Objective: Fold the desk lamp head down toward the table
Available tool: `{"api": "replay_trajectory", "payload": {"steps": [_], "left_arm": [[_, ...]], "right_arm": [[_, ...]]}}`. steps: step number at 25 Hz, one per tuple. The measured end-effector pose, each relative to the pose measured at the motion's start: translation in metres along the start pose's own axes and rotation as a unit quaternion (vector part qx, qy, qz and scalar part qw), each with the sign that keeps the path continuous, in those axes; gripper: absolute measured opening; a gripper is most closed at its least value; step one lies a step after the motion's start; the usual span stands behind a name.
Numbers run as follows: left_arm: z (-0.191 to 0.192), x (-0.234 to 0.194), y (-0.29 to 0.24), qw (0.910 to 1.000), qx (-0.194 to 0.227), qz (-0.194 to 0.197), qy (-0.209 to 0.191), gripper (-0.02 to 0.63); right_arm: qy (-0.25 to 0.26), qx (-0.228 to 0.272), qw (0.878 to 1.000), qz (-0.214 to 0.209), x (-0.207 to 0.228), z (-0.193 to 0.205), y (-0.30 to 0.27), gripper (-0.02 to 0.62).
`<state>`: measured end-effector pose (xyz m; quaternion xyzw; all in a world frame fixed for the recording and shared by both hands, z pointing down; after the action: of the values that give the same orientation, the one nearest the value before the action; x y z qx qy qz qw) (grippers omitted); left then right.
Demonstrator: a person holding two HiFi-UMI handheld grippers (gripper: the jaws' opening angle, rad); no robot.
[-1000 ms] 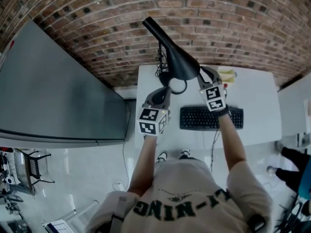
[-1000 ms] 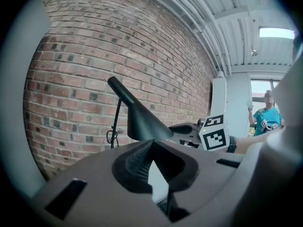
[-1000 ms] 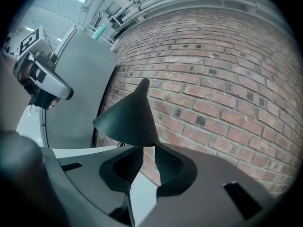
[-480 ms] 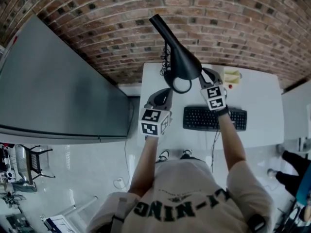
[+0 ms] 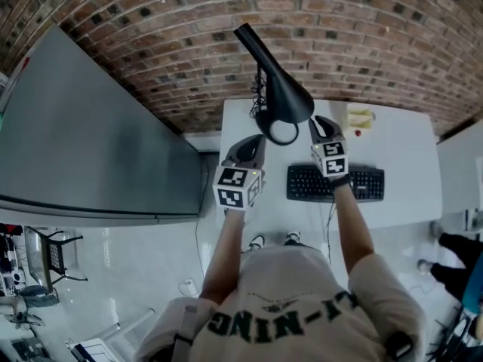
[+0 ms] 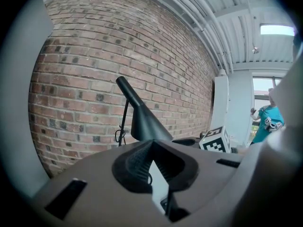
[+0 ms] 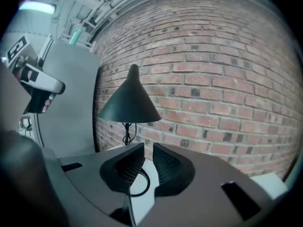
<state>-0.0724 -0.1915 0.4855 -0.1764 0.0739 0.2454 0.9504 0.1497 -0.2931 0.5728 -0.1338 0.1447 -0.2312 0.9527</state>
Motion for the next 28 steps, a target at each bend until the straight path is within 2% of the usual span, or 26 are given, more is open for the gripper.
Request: {"api": "replay_trajectory", "payload": {"steps": [5, 9, 19, 28], "left_arm": [[0.001, -0.004, 0.003, 0.9998, 0.013, 0.005, -0.016, 0.0], [-0.002, -0.001, 0.004, 0.9987, 0.037, 0.007, -0.035, 0.0], [-0.005, 0.017, 0.031, 0.9962, 0.066, 0.02, -0.054, 0.0], [-0.004, 0.024, 0.06, 0.9946, 0.074, 0.036, -0.063, 0.0]], "right_arm": [[-0.093, 0.02, 0.994, 0.057, -0.003, 0.003, 0.048, 0.057], [-0.126, 0.045, 0.986, 0.098, -0.015, -0.017, 0.096, 0.057], [-0.094, 0.101, 0.983, 0.119, -0.071, -0.082, 0.17, 0.005], [-0.085, 0.107, 0.981, 0.136, -0.099, -0.089, 0.197, 0.005]]}}
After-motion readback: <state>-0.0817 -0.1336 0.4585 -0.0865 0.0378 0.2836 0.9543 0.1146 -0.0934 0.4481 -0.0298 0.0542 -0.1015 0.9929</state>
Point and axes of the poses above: the fingertips, and each gripper's own axes: y backward along the fingers, x to its right, z out of its underside, the point moved 7 cm from there along y, backward along the fingers, and after that the axes turned 5 degrees about y, right-handed, at the moved point
